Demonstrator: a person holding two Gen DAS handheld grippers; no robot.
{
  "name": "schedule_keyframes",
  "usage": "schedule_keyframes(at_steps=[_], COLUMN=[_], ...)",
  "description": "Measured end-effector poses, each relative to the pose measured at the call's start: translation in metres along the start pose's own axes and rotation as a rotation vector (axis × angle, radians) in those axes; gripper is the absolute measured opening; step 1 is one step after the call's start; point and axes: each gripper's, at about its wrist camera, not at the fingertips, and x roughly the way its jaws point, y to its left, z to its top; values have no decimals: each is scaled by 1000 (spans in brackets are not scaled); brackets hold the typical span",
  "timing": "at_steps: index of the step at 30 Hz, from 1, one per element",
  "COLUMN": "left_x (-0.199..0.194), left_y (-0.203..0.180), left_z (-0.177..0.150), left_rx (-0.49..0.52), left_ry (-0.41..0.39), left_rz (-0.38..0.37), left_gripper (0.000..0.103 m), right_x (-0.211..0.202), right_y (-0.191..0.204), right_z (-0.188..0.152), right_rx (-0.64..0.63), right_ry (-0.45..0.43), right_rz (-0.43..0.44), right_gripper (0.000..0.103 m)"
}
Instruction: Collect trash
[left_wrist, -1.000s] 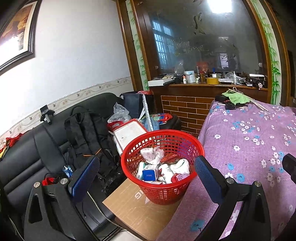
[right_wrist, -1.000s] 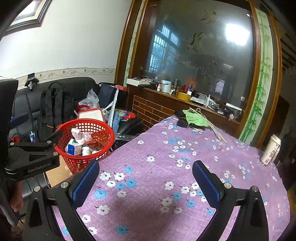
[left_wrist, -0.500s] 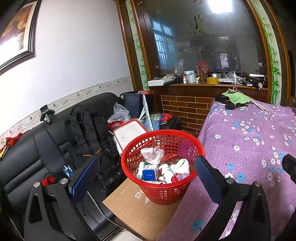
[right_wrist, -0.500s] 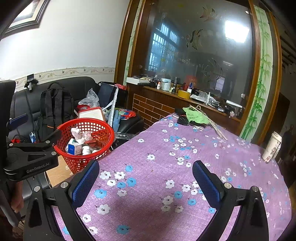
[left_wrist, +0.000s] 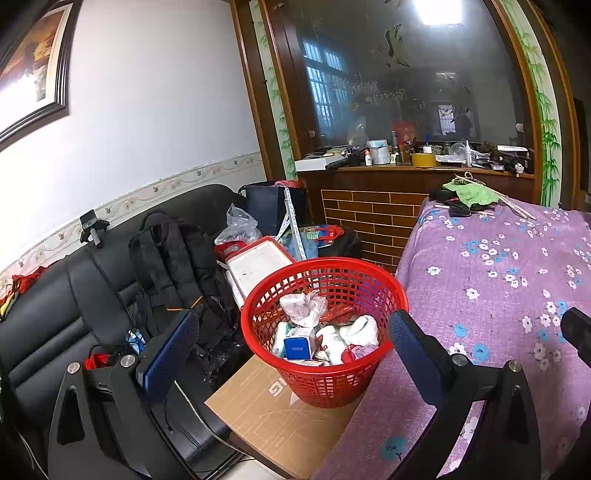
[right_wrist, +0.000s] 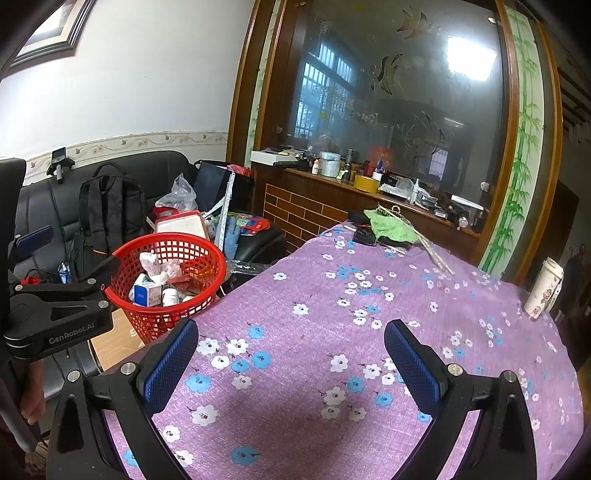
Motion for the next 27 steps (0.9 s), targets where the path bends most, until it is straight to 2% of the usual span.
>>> schedule_keyframes(at_steps=[27], left_x=[0], left_y=[-9], left_z=[-1], left_rx=[13], left_ry=[5], left_rz=[-22], left_gripper=[102], right_x=[6], right_y=[-6], right_z=[-5], right_rx=[16], right_ry=[25], right_rz=[-7], right_gripper=[102])
